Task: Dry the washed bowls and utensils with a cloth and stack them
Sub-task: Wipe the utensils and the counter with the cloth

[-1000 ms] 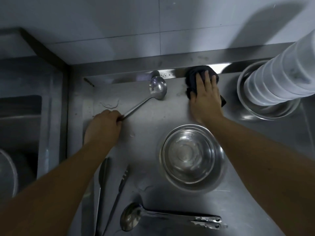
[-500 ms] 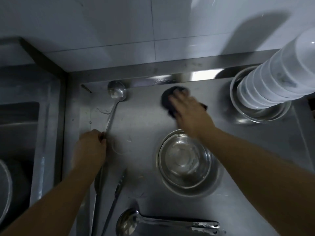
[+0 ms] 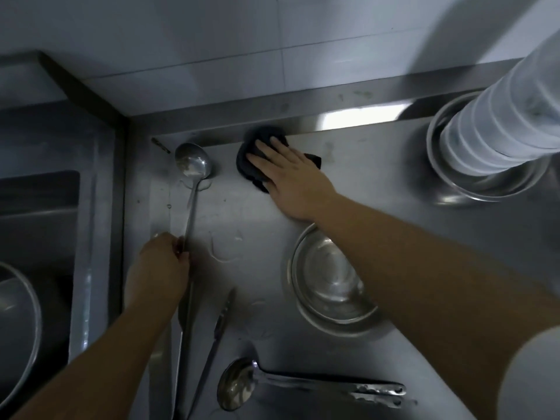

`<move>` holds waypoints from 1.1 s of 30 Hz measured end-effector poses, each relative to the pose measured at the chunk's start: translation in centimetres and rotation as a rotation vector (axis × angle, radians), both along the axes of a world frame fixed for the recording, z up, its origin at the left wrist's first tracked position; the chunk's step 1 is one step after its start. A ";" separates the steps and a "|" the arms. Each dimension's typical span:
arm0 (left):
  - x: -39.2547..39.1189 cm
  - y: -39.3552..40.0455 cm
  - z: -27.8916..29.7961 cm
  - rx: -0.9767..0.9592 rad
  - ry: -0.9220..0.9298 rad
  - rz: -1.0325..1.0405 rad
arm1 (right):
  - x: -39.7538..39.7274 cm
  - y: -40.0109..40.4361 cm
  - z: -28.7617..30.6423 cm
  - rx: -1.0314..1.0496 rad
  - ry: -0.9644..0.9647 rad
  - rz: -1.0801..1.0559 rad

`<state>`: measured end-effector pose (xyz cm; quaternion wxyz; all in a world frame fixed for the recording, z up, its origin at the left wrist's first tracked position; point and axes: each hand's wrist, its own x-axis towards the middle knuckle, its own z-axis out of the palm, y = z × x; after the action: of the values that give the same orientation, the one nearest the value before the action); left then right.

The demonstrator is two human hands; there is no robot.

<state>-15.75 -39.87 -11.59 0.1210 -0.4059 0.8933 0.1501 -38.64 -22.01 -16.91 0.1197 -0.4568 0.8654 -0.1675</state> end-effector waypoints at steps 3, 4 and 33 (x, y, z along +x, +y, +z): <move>-0.1 0.3 0.3 0.001 0.007 -0.004 | -0.4 5.3 -0.6 -0.051 0.003 -0.156; -0.1 0.4 0.4 0.006 0.012 0.006 | -0.2 7.3 -0.6 -0.065 -0.007 -0.262; -23.2 33.9 1.3 1.005 0.343 0.410 | 10.6 38.8 -1.6 0.100 0.098 -0.781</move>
<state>-38.99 -5.93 -10.29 0.1208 -0.4332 0.6219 0.6411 -28.05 16.78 -18.56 0.0278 -0.0945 0.9858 -0.1363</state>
